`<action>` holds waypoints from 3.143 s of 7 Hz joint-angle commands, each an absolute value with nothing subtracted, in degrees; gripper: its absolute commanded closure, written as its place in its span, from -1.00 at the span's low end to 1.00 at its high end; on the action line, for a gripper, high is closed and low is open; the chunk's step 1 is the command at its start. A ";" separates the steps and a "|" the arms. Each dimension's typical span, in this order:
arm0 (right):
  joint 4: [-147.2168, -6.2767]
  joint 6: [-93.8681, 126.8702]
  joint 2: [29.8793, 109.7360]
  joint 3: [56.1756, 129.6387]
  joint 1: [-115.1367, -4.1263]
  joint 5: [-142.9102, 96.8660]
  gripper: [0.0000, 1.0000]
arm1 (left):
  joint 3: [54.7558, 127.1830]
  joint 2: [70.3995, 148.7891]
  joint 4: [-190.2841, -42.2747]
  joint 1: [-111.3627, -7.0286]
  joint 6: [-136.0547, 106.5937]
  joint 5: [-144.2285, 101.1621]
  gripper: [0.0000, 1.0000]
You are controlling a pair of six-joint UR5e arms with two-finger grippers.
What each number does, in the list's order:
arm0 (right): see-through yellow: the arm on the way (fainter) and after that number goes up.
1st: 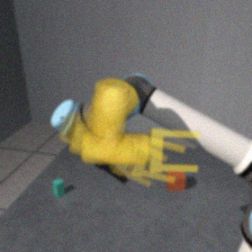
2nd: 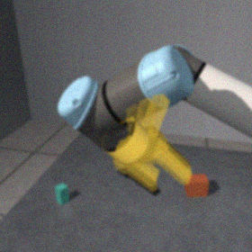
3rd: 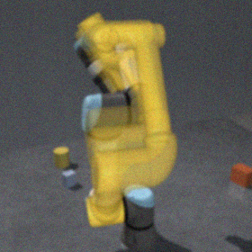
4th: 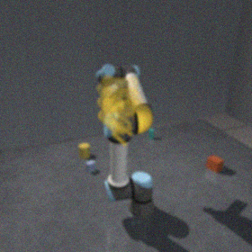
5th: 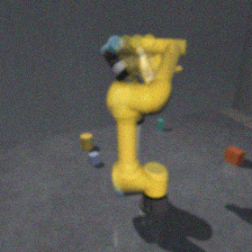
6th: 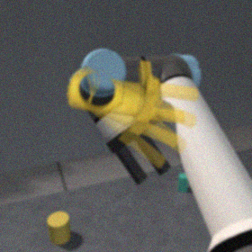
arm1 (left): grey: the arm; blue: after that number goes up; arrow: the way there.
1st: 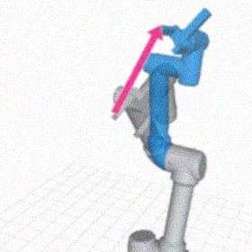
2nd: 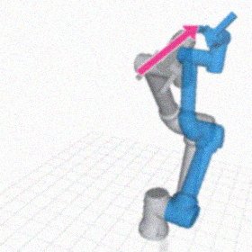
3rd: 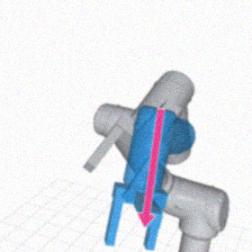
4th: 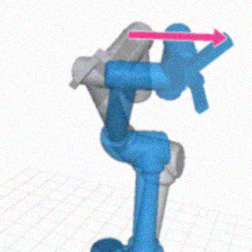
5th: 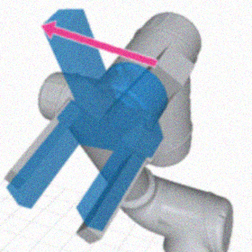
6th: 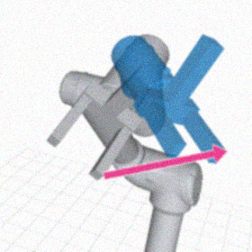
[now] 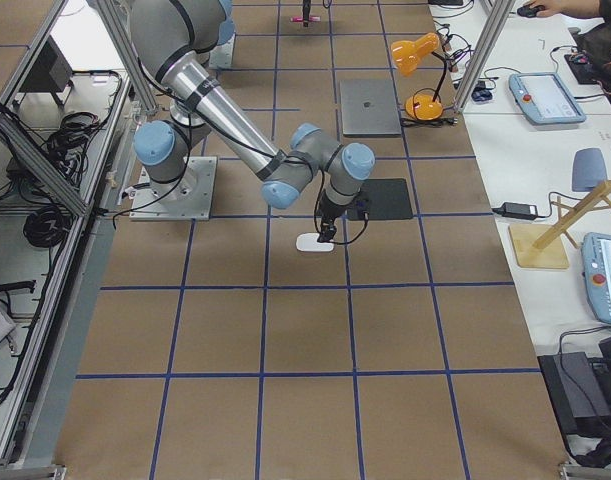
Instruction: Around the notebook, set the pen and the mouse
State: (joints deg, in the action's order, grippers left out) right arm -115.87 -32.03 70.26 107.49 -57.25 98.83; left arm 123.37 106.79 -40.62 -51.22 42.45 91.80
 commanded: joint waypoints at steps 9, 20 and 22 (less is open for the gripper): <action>-120.59 -32.52 65.56 108.37 -56.69 103.62 0.58 | 123.39 99.34 -46.65 -62.35 -5.49 91.32 1.00; -112.68 -14.77 53.98 84.20 -75.76 95.01 0.10 | 110.94 109.23 -47.81 -112.30 -99.39 86.31 1.00; -112.59 -14.50 54.14 84.11 -75.76 95.62 -1.00 | 109.52 112.14 -47.20 -112.85 -101.94 86.31 1.00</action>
